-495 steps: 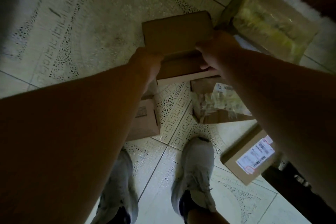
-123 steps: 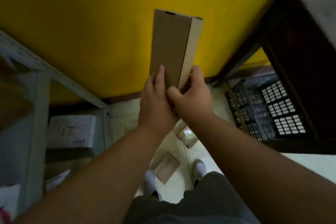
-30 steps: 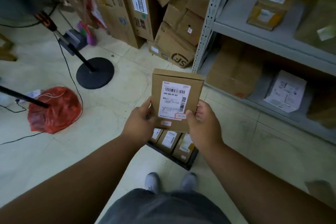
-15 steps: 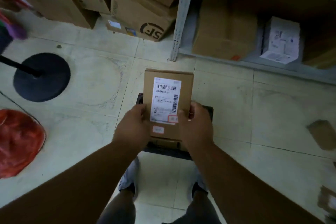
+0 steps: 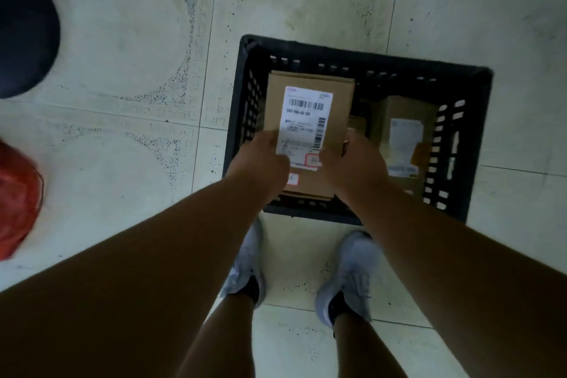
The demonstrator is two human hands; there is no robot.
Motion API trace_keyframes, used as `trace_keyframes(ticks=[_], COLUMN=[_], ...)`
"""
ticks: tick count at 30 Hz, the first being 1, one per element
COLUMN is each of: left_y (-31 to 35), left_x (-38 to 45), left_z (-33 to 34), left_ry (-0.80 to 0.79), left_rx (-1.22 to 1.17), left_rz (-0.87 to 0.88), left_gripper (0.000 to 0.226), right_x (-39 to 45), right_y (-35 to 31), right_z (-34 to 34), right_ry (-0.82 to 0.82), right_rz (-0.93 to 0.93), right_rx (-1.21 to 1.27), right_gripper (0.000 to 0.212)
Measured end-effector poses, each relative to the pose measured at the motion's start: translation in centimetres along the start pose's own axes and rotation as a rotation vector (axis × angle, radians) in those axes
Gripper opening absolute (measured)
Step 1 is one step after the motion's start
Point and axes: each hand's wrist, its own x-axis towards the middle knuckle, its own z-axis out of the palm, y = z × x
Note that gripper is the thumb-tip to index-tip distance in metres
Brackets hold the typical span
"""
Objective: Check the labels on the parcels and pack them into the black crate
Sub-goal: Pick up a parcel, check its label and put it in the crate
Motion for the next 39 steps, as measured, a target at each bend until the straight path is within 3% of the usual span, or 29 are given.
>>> trace_keyframes(ticks=[3,7,13,16,19,26,31,33,35,37,39], left_y=[-1.4,-3.8,-6.3,-6.3,-6.6,-6.0,-3.2,-1.5,0.4,2.9,5.6], left_x=[4.5,8.8,10.9,10.8,11.1,11.2,9.7,8.1,5.7,2.0,-2.9], left_z=[1.9,3.2,5.3,6.0,6.4,6.3,4.7,3.5,2.1,0.8,-0.5], left_ry=[-0.046,-0.079,0.024,0.042,0.009,0.011,-0.068,-0.019,0.065,0.124,0.177], left_rx=[0.027,0.014,0.115,0.243,0.318,0.384,0.591,0.51,0.404,0.277,0.182], left_rz=[-0.038,-0.165,-0.264,-0.275,-0.299,-0.381,-0.239,-0.156,-0.055,0.034,0.146], left_gripper=[0.045,0.044,0.062,0.077,0.074,0.062,0.045,0.04,0.044,0.046,0.043], right_x=[2.8,5.4,7.4,8.1,8.8,9.8,8.4,6.9,4.5,1.4,-2.4], right_y=[1.8,3.1,3.4,3.6,4.0,4.1,2.8,1.6,-0.1,-1.9,-3.9], right_z=[2.1,5.1,7.9,8.6,8.7,8.2,6.0,4.1,1.6,-1.1,-4.1], right_ry=[-0.027,-0.081,-0.214,-0.259,-0.283,-0.329,-0.383,-0.277,-0.132,-0.001,0.081], right_rz=[0.047,0.056,0.008,-0.007,0.014,-0.026,-0.06,-0.124,-0.179,-0.25,-0.332], right_rx=[0.036,0.176,0.114,0.087,0.055,-0.142,-0.295,-0.286,-0.204,-0.159,-0.166], right_gripper=[0.022,0.019,0.023,0.005,0.02,0.024,0.028,0.022,0.032,0.01,0.027])
